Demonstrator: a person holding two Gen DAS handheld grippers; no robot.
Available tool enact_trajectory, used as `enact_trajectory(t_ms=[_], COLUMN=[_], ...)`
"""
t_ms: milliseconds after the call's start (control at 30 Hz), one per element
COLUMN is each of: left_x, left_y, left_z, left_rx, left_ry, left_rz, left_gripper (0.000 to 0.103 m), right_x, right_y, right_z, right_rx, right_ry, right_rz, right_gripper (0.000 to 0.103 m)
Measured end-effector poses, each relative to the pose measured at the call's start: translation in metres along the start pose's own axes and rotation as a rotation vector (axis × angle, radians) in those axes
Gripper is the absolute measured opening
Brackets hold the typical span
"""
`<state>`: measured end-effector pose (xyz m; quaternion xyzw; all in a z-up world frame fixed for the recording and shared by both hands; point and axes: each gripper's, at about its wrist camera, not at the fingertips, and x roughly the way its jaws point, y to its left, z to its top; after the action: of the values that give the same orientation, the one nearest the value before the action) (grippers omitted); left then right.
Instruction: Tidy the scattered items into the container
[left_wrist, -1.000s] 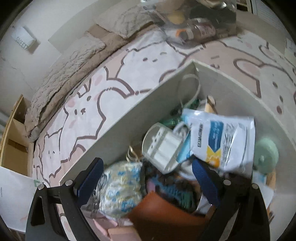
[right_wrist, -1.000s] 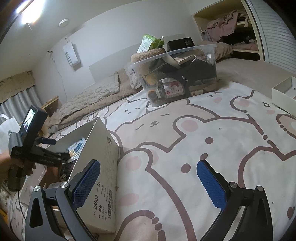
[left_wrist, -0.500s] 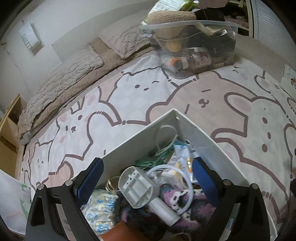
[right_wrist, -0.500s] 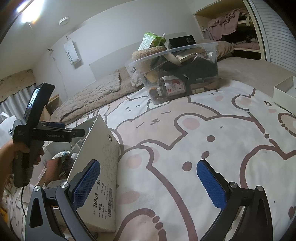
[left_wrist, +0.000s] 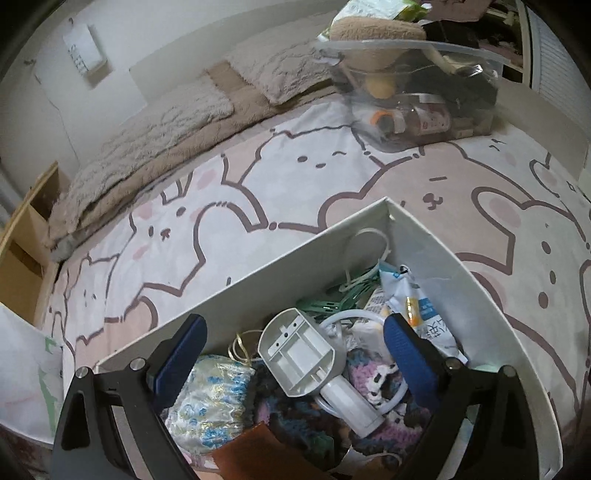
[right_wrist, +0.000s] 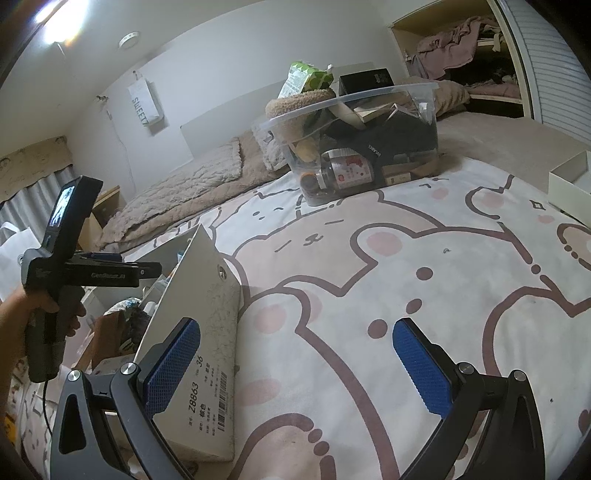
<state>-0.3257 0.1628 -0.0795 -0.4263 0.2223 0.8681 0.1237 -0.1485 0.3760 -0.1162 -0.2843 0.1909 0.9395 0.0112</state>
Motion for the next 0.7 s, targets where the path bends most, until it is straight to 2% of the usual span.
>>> enact_trajectory(t_ms=[100, 233, 333, 700], left_x=[0.009, 0.01, 0.013, -0.001], left_y=[-0.012, -0.026, -0.033, -0.011], left_z=[-0.001, 0.0, 0.0, -0.011], left_rx=[0.02, 0.026, 0.043, -0.045], left_ry=[0.018, 0.005, 0.011, -0.005], left_rz=[-0.023, -0.07, -0.064, -0.096], left_gripper=[0.097, 0.097, 0.097, 0.097], right_x=[0.001, 0.001, 0.002, 0.004], right_y=[0.0, 0.0, 0.0, 0.002], right_z=[0.0, -0.001, -0.001, -0.001], right_rx=[-0.003, 0.001, 0.0, -0.004], right_ry=[0.005, 0.006, 0.008, 0.009], right_rz=[0.001, 0.001, -0.002, -0.009], right_gripper=[0.103, 0.103, 0.103, 0.103])
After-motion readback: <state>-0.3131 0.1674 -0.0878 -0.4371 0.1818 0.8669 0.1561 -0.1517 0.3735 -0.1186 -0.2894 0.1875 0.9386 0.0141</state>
